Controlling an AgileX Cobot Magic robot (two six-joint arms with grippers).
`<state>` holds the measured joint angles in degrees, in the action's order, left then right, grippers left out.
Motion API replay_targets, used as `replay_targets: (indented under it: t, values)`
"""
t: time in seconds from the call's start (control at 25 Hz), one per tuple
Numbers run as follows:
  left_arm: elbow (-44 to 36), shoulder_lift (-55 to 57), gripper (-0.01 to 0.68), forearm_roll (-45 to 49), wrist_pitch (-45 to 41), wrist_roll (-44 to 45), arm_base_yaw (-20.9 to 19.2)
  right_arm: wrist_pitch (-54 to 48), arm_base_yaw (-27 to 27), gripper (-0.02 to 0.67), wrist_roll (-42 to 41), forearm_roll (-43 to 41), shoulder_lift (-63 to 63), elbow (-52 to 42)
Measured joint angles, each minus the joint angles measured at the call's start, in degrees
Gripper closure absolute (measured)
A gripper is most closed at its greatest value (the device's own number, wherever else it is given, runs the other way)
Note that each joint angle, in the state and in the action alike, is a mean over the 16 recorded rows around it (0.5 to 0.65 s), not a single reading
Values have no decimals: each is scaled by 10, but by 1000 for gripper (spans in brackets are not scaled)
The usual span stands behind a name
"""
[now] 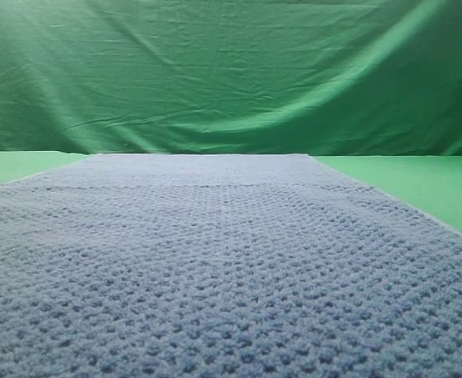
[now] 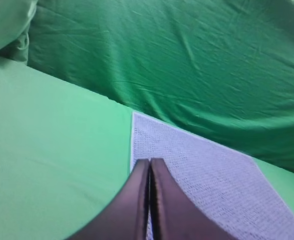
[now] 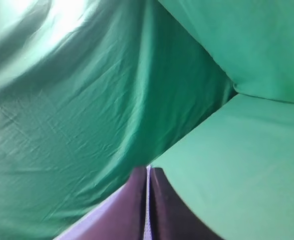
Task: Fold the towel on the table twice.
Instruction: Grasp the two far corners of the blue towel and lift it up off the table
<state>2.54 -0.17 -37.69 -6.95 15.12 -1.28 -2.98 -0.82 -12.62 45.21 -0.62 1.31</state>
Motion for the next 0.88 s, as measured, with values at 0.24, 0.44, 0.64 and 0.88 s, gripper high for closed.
replay_targets:
  t: [0.24,0.44,0.64,0.88]
  values:
    - [66,25,673,5,-45,4,0,-26,0,649,-86,2,32,68]
    - [122,46,673,12,-70,7,3,-44,1,649,-147,6,64,129]
    - [160,67,673,11,-69,8,9,-45,7,649,-179,15,96,173]
    - [213,110,673,34,-95,8,19,-90,15,649,-217,16,152,233]
